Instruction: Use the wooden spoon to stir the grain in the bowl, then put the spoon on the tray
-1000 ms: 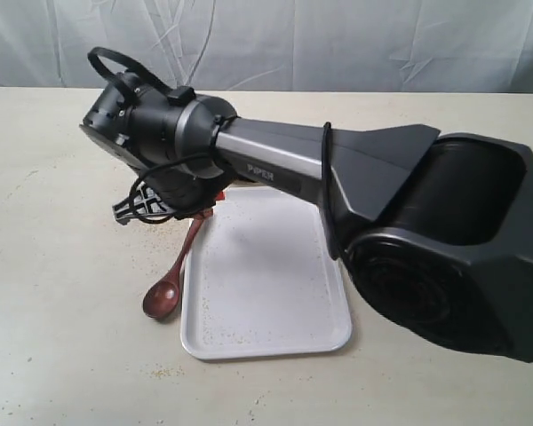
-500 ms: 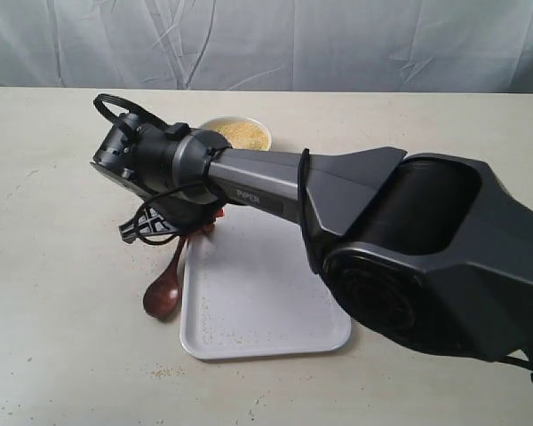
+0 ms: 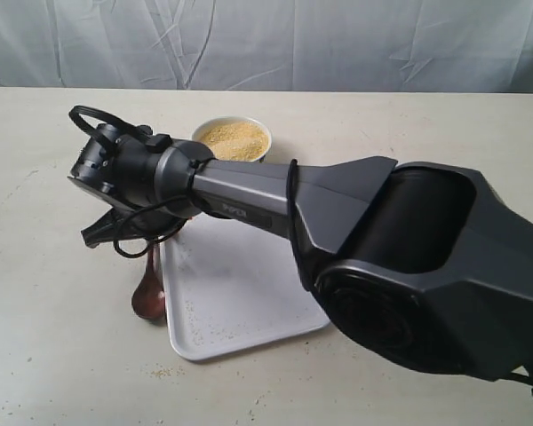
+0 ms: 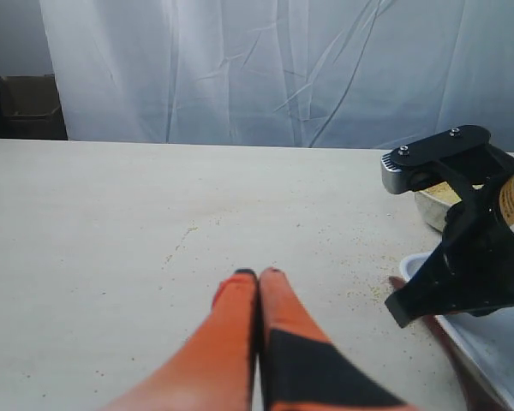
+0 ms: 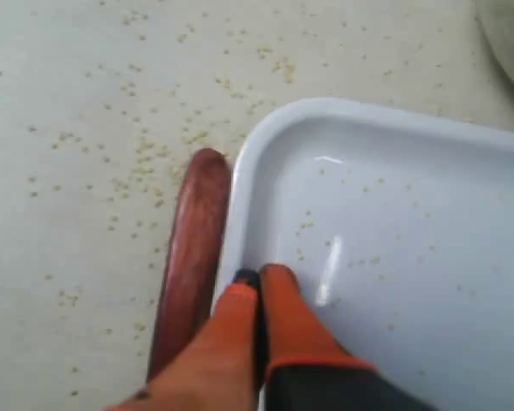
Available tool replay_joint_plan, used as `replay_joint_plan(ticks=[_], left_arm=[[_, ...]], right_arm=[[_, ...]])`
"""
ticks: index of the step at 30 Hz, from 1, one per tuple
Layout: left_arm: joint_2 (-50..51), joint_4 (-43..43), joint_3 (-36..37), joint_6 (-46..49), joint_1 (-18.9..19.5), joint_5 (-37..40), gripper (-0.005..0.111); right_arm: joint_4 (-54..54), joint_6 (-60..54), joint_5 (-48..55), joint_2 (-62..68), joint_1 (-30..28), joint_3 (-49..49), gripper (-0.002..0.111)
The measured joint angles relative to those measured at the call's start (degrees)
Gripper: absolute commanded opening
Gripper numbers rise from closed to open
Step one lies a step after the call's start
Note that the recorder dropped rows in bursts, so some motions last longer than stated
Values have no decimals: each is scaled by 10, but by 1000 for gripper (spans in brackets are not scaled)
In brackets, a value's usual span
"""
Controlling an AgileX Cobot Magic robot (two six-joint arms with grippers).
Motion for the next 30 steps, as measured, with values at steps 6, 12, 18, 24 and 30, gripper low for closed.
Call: replay_joint_plan(ticks=[6,12,18,24,30], left_arm=[[0,0,0,0,0,0,0],[0,0,0,0,0,0,0],[0,0,0,0,0,0,0],[0,0,0,0,0,0,0],[0,0,0,0,0,0,0]], right_arm=[[2,0,-10,-1,8,0,-1],[2,-5,-13,-14,15,0,-1],[33,-37,-20,-21,24,0,-1],[36,-47,6,-16,28,0,-1],[-2,-48,62,-4,28,0,-1]])
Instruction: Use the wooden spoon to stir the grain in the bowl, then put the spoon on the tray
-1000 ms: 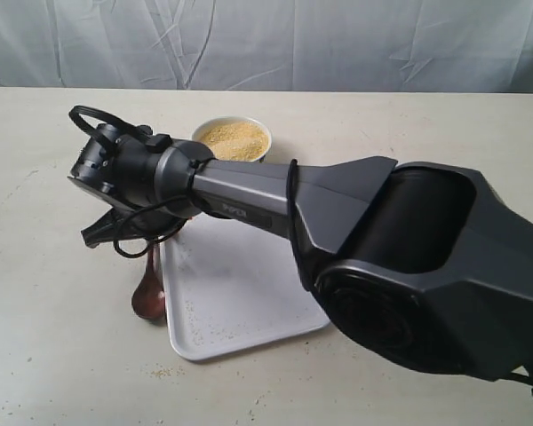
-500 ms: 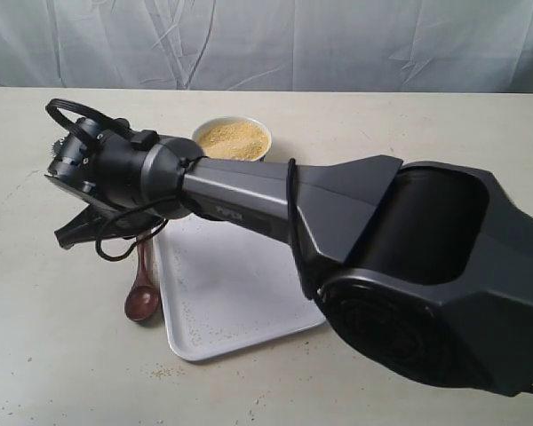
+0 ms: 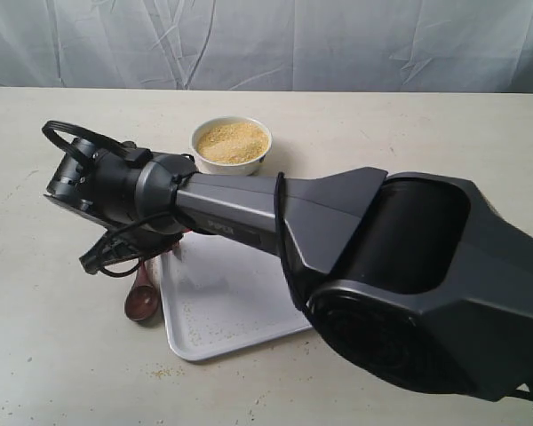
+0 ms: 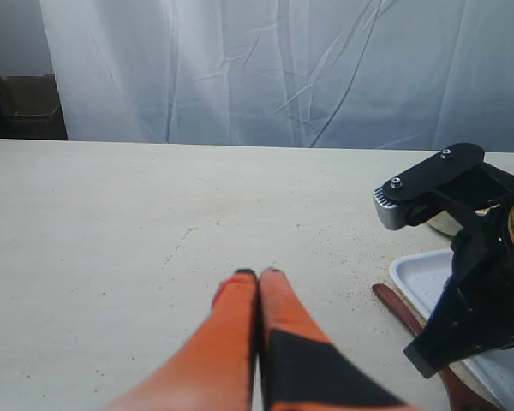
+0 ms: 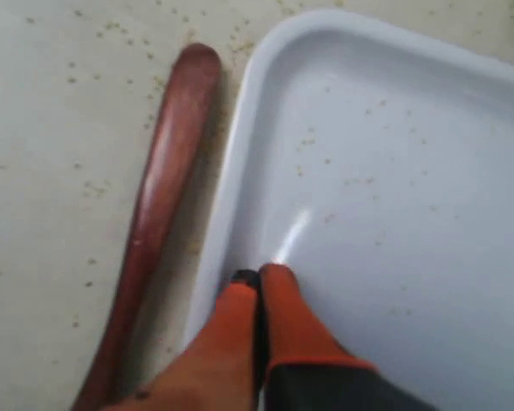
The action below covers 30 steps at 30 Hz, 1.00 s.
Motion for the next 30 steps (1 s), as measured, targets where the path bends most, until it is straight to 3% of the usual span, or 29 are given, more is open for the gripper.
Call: replay_joint_plan(ticks=[8,15,17,23,30], left_arm=[[0,0,0,0,0,0,0],[0,0,0,0,0,0,0],[0,0,0,0,0,0,0],[0,0,0,0,0,0,0],[0,0,0,0,0,0,0]], right_arm=[[-14,-1,13,-6,0,0,-1],[90,-32,-54,-34,0,0,-1],[110,-38,-62,-34,1,0,4],[119,-41,-63,-34,1,0,38],[111,-37,-64,-27,1,0,40]])
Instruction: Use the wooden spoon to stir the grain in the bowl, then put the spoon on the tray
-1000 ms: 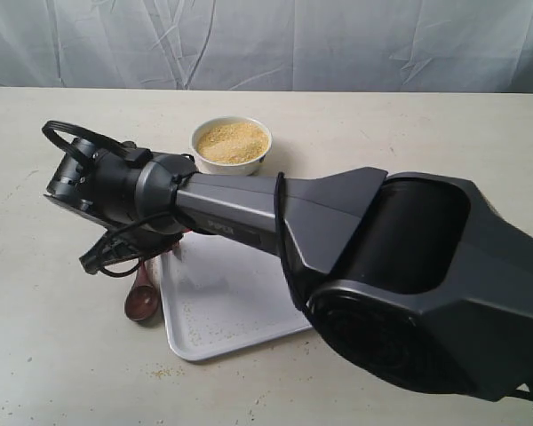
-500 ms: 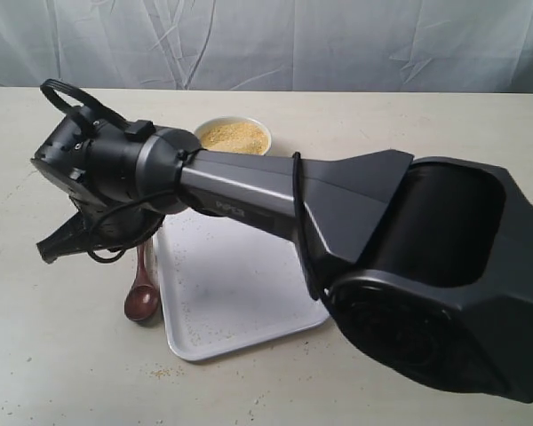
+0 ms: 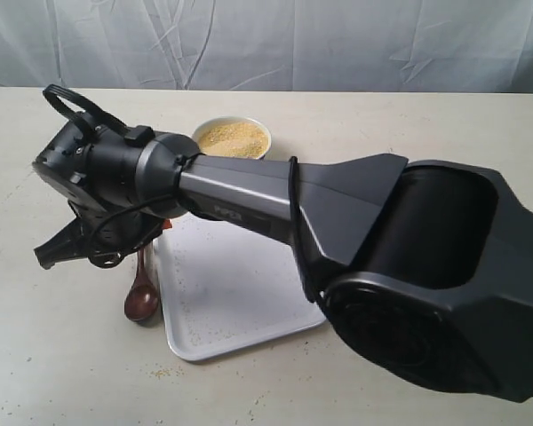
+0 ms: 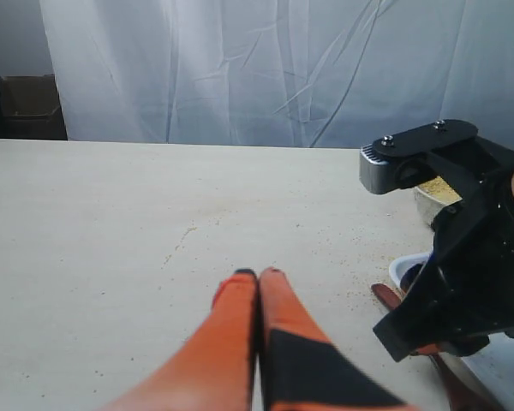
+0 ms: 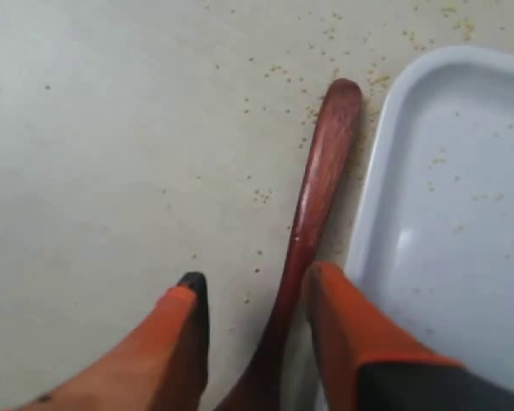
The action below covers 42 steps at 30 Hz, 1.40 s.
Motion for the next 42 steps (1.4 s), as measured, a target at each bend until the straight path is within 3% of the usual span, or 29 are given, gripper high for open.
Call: replay_joint_plan(ticks=[6,9,11,20,31,37,39,42], left_arm=[[0,0,0,0,0,0,0],[0,0,0,0,0,0,0],[0,0,0,0,0,0,0],[0,0,0,0,0,0,0],[0,0,0,0,0,0,0],[0,0,0,0,0,0,0],[0,0,0,0,0,0,0],[0,0,0,0,0,0,0]], right_arm=[[-3,5,1,25,0,0,37],[-1,7,1,27,0,0,19],[0,7,1,27,0,0,0],[-38,58,7,-40,-17,1,0],[5,133,-10,-124,-171,0,0],[10,236,-153,-100,-229,0,-1],[-22,253,-204,-78,-238,0,-1],[-166,321,-213,-62,-224,8,-1]])
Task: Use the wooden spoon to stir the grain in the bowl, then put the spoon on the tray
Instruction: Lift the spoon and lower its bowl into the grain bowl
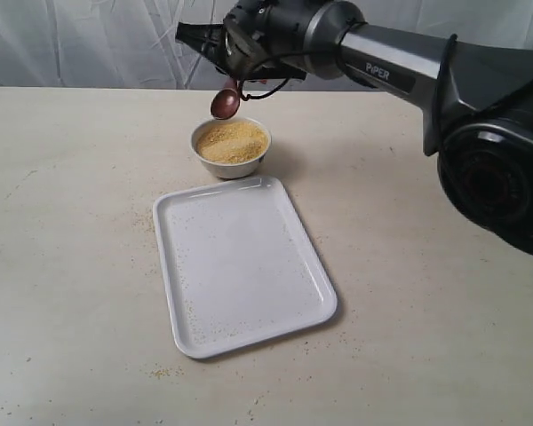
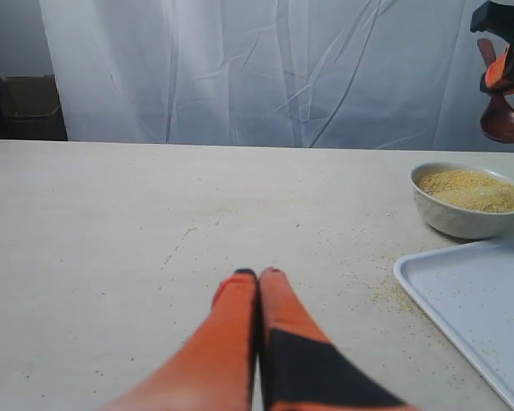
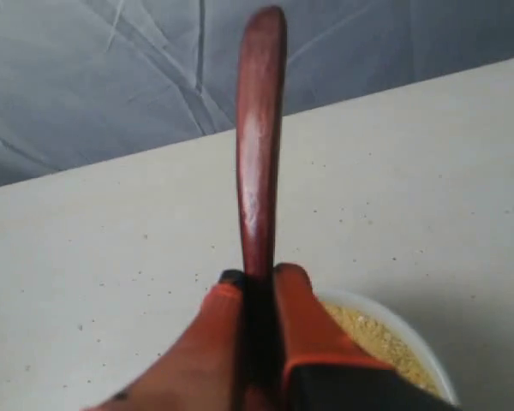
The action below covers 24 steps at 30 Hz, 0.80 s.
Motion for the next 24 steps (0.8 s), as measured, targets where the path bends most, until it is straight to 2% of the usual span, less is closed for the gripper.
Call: replay_joint_plan(ticks=[3,5,9,13,17,24], left_arm=[[0,0,0,0,0,0,0],[0,0,0,0,0,0,0],[0,0,0,0,0,0,0],[0,0,0,0,0,0,0],[0,0,0,0,0,0,0],[0,0,0,0,0,0,0]], right_arm=[[-20,19,-10,0,7,0,-1],[22,-11,-7,0,4,0,-1],[267,-267,14,0,-31,0,-1],[431,-406,23,0,-77,0,-1],[530,-533,12,4,-112,0,-1],[616,-668,-20,44,-114,0,-1]])
